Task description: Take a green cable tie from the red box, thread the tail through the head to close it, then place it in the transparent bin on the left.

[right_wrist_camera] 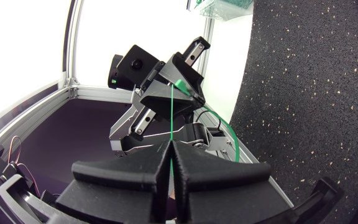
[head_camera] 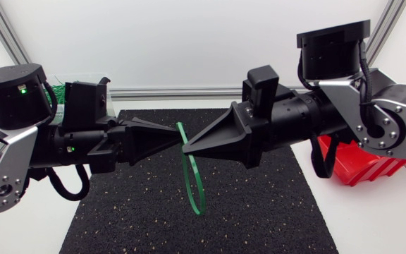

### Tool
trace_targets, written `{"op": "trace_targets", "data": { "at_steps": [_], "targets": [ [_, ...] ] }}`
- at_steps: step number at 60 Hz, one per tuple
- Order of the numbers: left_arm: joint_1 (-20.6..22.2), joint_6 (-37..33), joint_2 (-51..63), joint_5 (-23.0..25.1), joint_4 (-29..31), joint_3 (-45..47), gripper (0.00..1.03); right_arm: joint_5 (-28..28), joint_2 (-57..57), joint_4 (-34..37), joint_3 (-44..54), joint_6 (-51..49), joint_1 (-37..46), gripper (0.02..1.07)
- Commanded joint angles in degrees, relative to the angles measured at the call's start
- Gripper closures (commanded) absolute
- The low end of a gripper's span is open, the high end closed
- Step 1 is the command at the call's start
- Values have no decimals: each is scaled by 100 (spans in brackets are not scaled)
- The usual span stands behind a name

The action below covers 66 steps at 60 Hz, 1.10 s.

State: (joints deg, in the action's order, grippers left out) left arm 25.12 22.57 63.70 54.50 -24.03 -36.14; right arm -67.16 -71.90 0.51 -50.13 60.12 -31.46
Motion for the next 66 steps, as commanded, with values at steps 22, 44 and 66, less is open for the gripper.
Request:
{"op": "trace_targets", "data": {
  "at_steps": [22, 44, 66],
  "targets": [
    [-60, 160, -60, -18, -58, 90, 100, 80, -175, -174, 214, 185, -106, 101],
    [-113, 169, -86, -18, -58, 98, 100, 80, -44, -174, 249, 185, -79, 101],
    [-16, 64, -139, -54, -67, 195, 100, 53, 44, -183, 249, 193, -18, 101]
  ]
}}
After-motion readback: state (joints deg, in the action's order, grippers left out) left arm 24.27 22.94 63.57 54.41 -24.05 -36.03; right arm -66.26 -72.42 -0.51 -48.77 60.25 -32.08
